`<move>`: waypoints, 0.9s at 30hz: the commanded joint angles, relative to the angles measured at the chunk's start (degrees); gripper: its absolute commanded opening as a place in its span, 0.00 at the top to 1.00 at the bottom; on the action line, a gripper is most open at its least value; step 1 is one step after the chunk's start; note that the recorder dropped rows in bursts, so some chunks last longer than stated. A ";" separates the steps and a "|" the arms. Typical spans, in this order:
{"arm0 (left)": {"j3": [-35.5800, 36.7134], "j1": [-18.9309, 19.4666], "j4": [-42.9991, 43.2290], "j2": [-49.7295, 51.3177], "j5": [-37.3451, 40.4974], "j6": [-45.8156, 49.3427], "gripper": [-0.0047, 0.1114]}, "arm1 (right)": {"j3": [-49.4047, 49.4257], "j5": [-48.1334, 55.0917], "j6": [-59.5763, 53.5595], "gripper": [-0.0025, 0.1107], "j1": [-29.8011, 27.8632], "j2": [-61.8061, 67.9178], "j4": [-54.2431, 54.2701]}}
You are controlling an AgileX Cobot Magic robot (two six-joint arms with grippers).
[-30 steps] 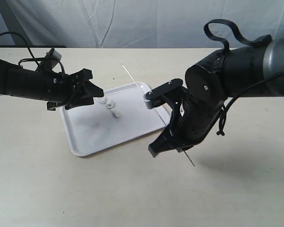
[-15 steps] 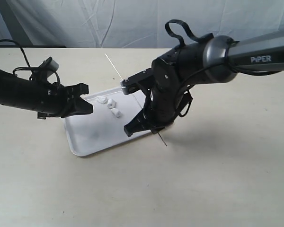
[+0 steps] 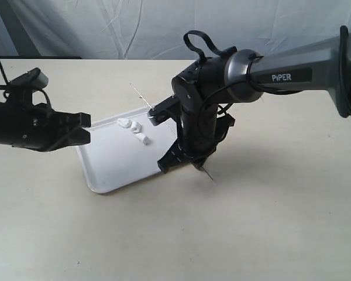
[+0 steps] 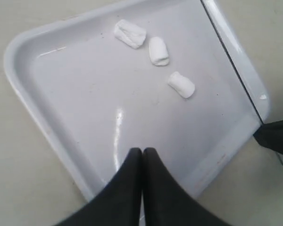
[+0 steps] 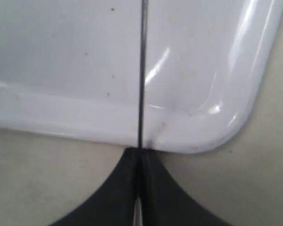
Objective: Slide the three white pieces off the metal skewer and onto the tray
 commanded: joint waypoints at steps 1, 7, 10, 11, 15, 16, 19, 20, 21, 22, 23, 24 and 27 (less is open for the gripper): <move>5.34 -0.02 -1.87 -7.08 -4.57 2.29 0.96 | -0.22 -0.54 -0.05 0.98 -0.19 0.36 -0.83; 13.76 -0.02 -2.52 -22.83 -12.01 4.95 0.96 | -0.22 1.15 -0.05 0.70 -0.19 -0.06 -0.83; 18.35 -0.02 -2.52 -32.44 -12.90 4.95 0.96 | -0.22 1.15 -0.05 0.63 -0.19 -1.91 -0.63; 20.03 -0.02 -2.52 -35.93 -14.20 4.98 0.96 | -0.22 1.15 -0.05 0.63 -0.19 -3.01 -0.63; 26.22 -0.02 -3.00 -49.24 -16.91 4.98 0.96 | 0.87 -0.91 -0.05 0.63 -0.19 -10.33 0.00; 27.48 -0.02 -3.28 -51.98 -17.30 4.87 0.96 | 2.00 -1.97 -0.16 0.63 -0.19 -12.55 -0.12; 31.50 -0.02 -3.28 -61.43 -18.15 4.87 0.96 | 7.92 -5.08 -0.38 0.63 -0.19 -20.58 -0.78; 32.08 -0.02 -3.28 -62.76 -18.15 4.87 0.96 | 9.31 -5.78 -0.54 0.63 -0.19 -22.10 -0.78; 32.68 -0.02 -3.14 -64.20 -18.15 4.87 0.96 | 11.41 -6.76 -0.61 0.63 -0.19 -24.54 -1.61; 33.13 -0.02 -3.14 -65.43 -17.80 4.87 0.96 | 12.88 -7.42 -0.61 0.63 -0.19 -26.22 -2.13; 33.46 -0.02 -3.04 -66.22 -16.93 4.87 0.96 | 14.36 -7.93 -0.61 0.63 -0.19 -27.84 -2.54; 33.86 -0.02 -3.30 -67.02 -15.49 4.47 0.96 | 16.47 -8.52 -1.28 0.63 -0.19 -30.41 -2.90; 33.97 -0.02 -1.60 -68.30 -8.40 4.60 0.96 | 20.90 -8.43 -1.60 0.63 -0.19 -36.34 -5.93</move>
